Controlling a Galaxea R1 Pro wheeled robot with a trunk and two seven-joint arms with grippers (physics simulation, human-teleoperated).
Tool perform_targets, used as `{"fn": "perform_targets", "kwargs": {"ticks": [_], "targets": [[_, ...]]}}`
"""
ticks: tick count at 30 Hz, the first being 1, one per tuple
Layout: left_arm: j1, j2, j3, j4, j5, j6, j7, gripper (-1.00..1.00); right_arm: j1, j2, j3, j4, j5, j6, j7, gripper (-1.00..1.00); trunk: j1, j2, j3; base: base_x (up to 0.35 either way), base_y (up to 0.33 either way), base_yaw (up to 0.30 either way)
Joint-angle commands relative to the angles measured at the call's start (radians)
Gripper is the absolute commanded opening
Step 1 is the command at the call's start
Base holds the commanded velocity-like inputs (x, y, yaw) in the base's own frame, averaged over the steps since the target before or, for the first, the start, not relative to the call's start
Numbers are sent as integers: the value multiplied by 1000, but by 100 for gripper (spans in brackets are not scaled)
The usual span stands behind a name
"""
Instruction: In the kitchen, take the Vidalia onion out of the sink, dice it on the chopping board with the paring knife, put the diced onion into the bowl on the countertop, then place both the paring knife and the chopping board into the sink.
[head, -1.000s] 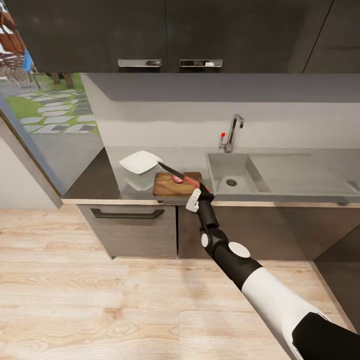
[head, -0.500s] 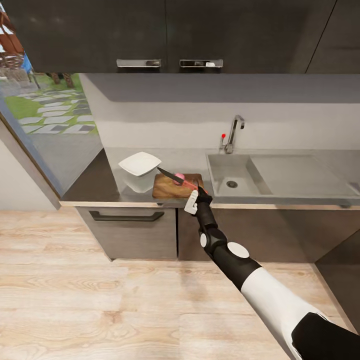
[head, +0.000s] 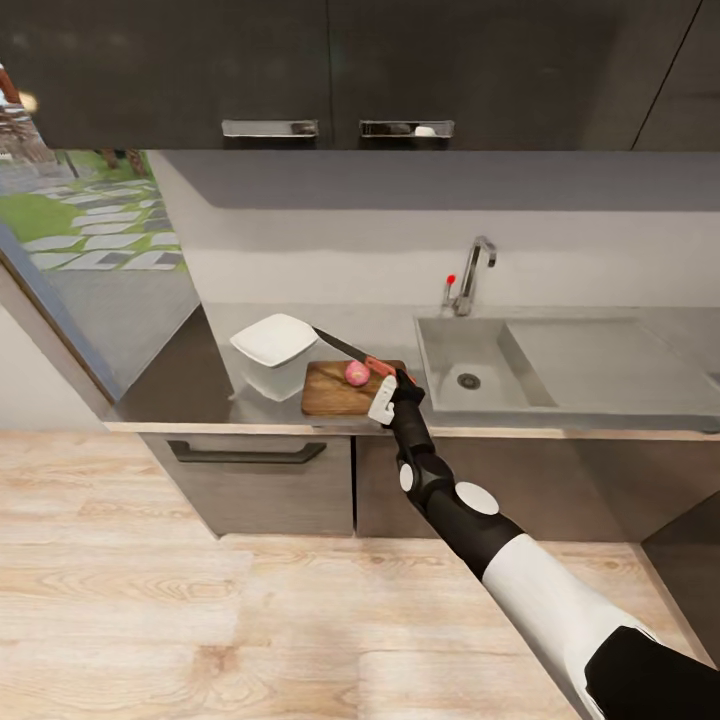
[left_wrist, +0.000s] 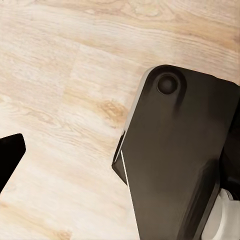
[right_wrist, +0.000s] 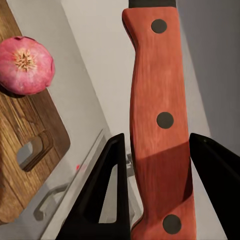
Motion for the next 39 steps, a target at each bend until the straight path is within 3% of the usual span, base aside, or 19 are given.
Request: {"fn": "perform_targets", "kwargs": {"ticks": [1, 26, 30, 39], "targets": [[1, 1, -8, -2, 2, -1, 10, 100, -1, -1, 3, 1, 9, 10, -3, -100, 1, -2, -2, 11, 0, 0], [1, 1, -8, -2, 2, -1, 10, 100, -1, -10, 3, 19, 6, 11, -2, -100, 1, -2, -2, 76, -68, 0], [1, 1, -8, -2, 2, -1, 10, 100, -1, -8, 3, 26, 6, 12, 45, -100, 1, -2, -2, 25, -19, 0], [1, 1, -8, -2, 2, -1, 10, 100, -1, -4, 4, 29, 5, 12, 65, -100, 1, -2, -2, 3, -2, 0]]}}
